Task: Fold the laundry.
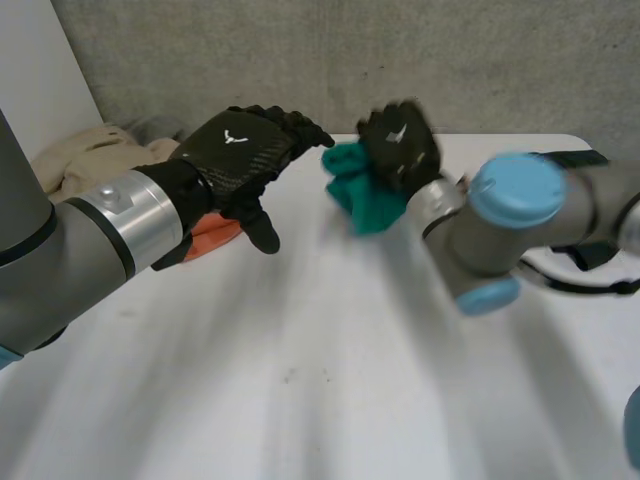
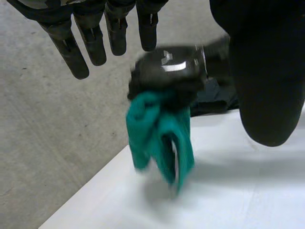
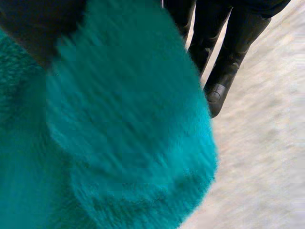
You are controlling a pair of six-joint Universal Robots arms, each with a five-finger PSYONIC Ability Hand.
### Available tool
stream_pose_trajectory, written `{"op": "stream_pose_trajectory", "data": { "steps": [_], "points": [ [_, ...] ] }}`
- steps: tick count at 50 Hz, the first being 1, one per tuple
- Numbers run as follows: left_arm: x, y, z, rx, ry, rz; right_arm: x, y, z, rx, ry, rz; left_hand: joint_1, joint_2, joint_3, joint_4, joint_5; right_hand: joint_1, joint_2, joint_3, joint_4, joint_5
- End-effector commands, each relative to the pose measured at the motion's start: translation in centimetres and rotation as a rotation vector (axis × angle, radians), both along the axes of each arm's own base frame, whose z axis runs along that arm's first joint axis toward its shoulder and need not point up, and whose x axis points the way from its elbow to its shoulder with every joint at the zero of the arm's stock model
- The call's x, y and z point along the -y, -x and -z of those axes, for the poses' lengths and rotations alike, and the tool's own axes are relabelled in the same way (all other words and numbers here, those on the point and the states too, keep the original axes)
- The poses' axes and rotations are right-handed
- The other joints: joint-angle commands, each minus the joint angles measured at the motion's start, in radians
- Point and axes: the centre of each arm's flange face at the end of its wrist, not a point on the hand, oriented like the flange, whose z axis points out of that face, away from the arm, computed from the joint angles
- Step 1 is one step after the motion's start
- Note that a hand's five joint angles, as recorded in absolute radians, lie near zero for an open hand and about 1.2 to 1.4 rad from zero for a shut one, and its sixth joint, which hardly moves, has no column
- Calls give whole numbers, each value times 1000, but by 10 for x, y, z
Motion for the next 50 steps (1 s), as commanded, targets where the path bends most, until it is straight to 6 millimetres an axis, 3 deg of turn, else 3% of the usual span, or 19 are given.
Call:
{"op": "stream_pose_trajectory", "data": {
  "steps": [1, 3, 4, 6, 10, 11, 13, 18, 23, 24, 27, 34, 35, 36, 37, 38, 41, 45, 50],
  "points": [
    [6, -5, -1, -26, -23, -32, 76, 68, -68, 116, 321, -17, 33, 33, 35, 33, 36, 471, 219, 243, 207, 282],
    [6, -5, 0, -25, -26, -34, 95, 91, -78, 145, 368, 5, 33, 33, 35, 33, 36, 471, 219, 243, 207, 282],
    [7, -5, 0, -26, -27, -35, 114, 118, -87, 176, 407, 33, 33, 33, 35, 33, 36, 471, 219, 243, 207, 282],
    [7, -5, 0, -26, -27, -35, 135, 148, -85, 203, 396, 58, 33, 33, 35, 33, 36, 471, 219, 243, 207, 282],
    [6, -5, 0, -27, -28, -34, 170, 202, -60, 214, 361, 112, 33, 33, 35, 33, 36, 471, 219, 243, 207, 282],
    [6, -5, 0, -27, -28, -32, 182, 225, -45, 199, 338, 129, 33, 33, 35, 33, 36, 471, 219, 243, 207, 282],
    [6, -4, 0, -28, -23, -32, 193, 248, -21, 172, 302, 142, 33, 33, 35, 33, 36, 471, 219, 243, 207, 282],
    [5, -3, 2, -31, -13, -27, 205, 284, 28, 124, 222, 149, 36, 35, 38, 36, 39, 471, 219, 243, 207, 282],
    [7, -1, 3, -35, -4, -28, 203, 309, 103, 96, 82, 161, 44, 44, 47, 44, 48, 471, 219, 243, 207, 282],
    [8, -1, 3, -35, -4, -29, 203, 310, 103, 96, 82, 161, 44, 44, 47, 44, 48, 471, 219, 243, 207, 282],
    [8, -1, 5, -34, -9, -30, 194, 338, 123, 96, 9, 206, 44, 44, 47, 44, 48, 471, 219, 243, 207, 282],
    [7, -1, 4, -36, -5, -41, 180, 356, 101, 64, 0, 205, 42, 41, 44, 41, 45, 460, 209, 232, 197, 271],
    [7, 0, 4, -36, -5, -39, 178, 357, 97, 63, -1, 208, 42, 41, 44, 41, 45, 170, -82, -58, -94, -20],
    [7, 0, 4, -36, -5, -39, 176, 358, 89, 66, 2, 216, 42, 41, 44, 41, 45, -458, -710, -686, -722, -647],
    [7, 0, 4, -36, -5, -39, 174, 358, 85, 67, 6, 221, 42, 41, 44, 41, 45, -677, -928, -905, -940, -866],
    [7, 0, 4, -36, -5, -41, 173, 358, 82, 67, 7, 225, 42, 41, 44, 41, 45, -751, -1002, -979, -1014, -940],
    [6, 0, 4, -35, -6, -39, 168, 359, 65, 80, 12, 259, 42, 41, 44, 41, 45, -751, -1002, -979, -1014, -940],
    [5, 0, 2, -38, -4, -38, 156, 364, 28, 109, 3, 332, 39, 38, 41, 39, 42, -751, -1002, -979, -1014, -940],
    [4, 0, 1, -40, 1, -35, 145, 367, 12, 124, -55, 382, 39, 38, 41, 39, 42, -751, -1002, -979, -1014, -940]
  ]
}}
